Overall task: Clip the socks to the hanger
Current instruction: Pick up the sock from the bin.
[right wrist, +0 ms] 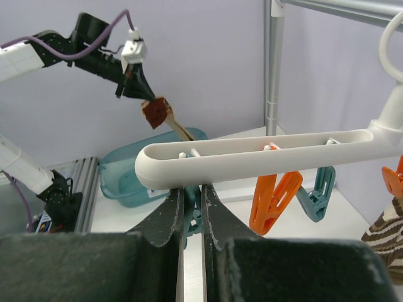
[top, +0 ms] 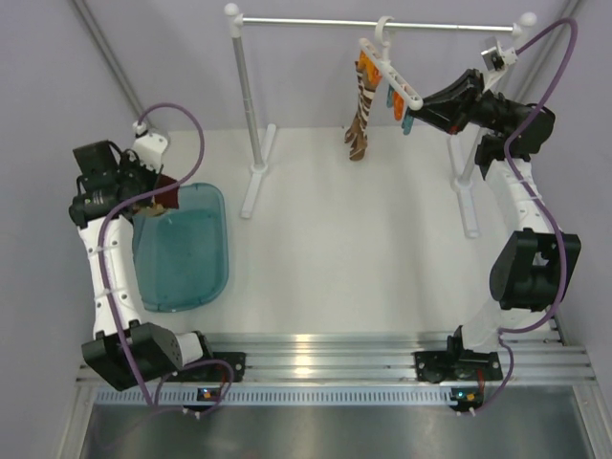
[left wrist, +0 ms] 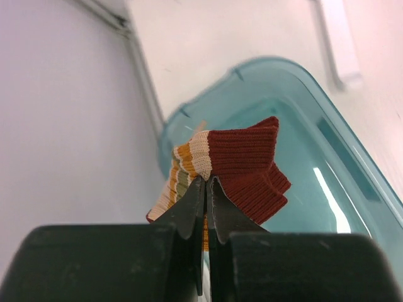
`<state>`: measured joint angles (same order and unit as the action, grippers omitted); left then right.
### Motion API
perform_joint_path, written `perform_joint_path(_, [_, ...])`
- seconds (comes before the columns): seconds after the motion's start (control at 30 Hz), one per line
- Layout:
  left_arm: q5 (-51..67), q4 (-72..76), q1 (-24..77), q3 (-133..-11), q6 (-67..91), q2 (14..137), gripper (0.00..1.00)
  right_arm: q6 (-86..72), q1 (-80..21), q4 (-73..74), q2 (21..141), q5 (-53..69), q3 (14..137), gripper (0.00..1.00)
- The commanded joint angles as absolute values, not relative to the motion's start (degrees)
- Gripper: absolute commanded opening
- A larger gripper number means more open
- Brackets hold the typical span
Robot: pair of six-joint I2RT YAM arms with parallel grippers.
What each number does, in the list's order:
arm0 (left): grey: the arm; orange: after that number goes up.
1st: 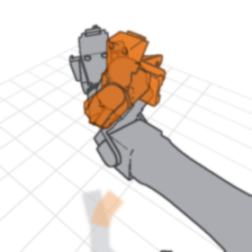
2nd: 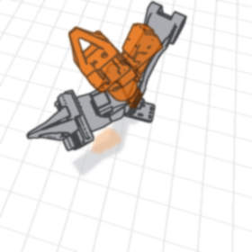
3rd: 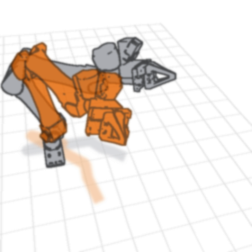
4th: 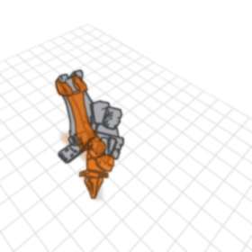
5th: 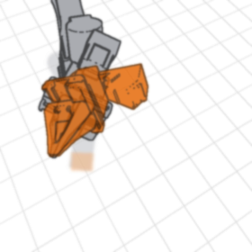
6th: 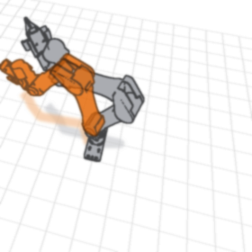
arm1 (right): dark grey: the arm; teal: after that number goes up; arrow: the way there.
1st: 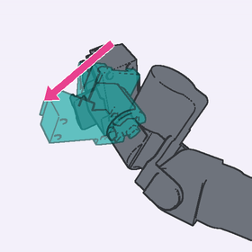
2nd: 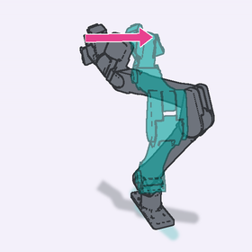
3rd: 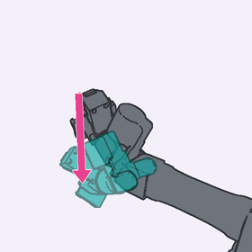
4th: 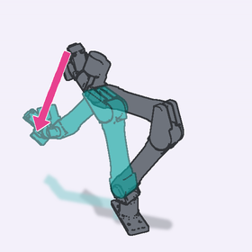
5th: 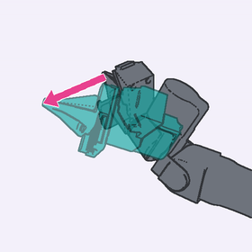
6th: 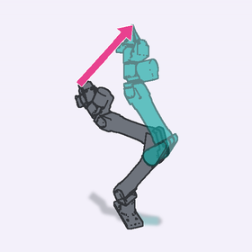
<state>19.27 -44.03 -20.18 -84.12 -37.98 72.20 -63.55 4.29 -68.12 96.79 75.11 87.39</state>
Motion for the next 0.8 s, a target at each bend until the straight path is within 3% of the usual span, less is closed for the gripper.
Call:
perform_joint_path(0.0, [25.4,-50.53,-19.16,-75.96,-45.59,75.04,0.0,-62.05,4.83,-70.58,94.22,74.18,87.54,0.0])
perform_joint_path(0.13, [25.4,-46.95,-19.16,-63.06,-47.11,79.26,0.0,-62.05,4.83,-70.4,94.57,74.09,87.71,0.0])
perform_joint_path(0.3, [28.47,-41.84,-19.16,-59.76,-43.86,86.73,0.0,-61.96,4.83,-69.61,94.75,74.0,88.33,0.0])
perform_joint_path(0.4, [31.19,-42.71,-19.16,-61.26,-42.37,90.08,0.07,-61.7,4.75,-69.08,94.66,73.92,88.5,0.0])
perform_joint_path(0.53, [32.35,-43.33,-19.16,-61.53,-41.84,91.41,0.26,-61.52,4.75,-68.64,94.4,73.92,88.16,0.0])
perform_joint_path(0.63, [31.38,-42.89,-19.25,-61.0,-42.1,90.88,0.3,-61.44,4.66,-68.47,94.48,73.92,88.16,0.0])
perform_joint_path(0.7, [31.11,-43.15,-19.16,-60.65,-42.89,90.27,0.29,-61.35,4.75,-68.38,94.39,73.83,88.15,0.0])
perform_joint_path(0.77, [31.11,-43.07,-19.16,-60.38,-43.24,89.83,0.13,-61.26,4.75,-68.29,94.48,73.74,88.15,0.0])
